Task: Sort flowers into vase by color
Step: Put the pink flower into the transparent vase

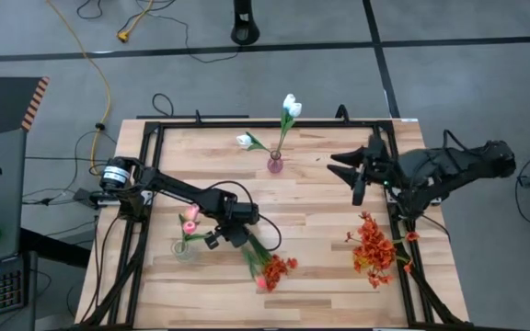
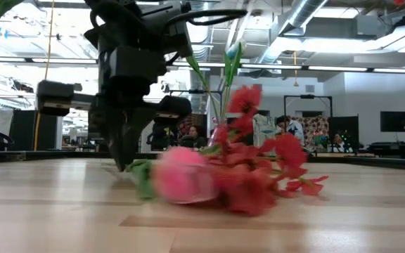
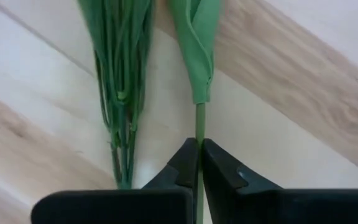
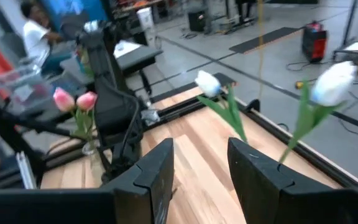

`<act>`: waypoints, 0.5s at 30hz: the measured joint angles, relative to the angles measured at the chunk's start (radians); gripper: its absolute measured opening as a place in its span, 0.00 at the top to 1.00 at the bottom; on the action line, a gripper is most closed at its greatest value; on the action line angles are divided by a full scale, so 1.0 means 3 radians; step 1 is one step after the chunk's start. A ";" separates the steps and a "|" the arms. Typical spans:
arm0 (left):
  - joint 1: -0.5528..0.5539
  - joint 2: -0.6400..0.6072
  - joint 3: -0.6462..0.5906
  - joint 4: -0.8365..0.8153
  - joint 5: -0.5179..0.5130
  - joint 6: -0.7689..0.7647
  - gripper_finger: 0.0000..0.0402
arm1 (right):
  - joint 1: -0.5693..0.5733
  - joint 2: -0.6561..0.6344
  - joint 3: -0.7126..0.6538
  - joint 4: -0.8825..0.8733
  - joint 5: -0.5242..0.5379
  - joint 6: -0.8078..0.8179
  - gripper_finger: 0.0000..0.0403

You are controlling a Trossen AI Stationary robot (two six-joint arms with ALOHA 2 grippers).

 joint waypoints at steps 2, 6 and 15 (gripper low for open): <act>0.0003 0.0000 0.0050 -0.0040 0.0007 -0.0081 1.00 | -0.0188 0.0057 0.0000 0.0003 -0.0238 -0.0061 0.56; 0.0003 -0.0007 0.0155 -0.0114 0.0014 -0.0178 1.00 | -0.0505 0.0174 0.0000 0.0059 -0.0718 -0.0242 0.56; 0.0020 -0.0237 0.0388 -0.0200 0.0027 -0.0240 1.00 | -0.0783 0.0208 -0.0001 0.0190 -0.1040 -0.0482 0.56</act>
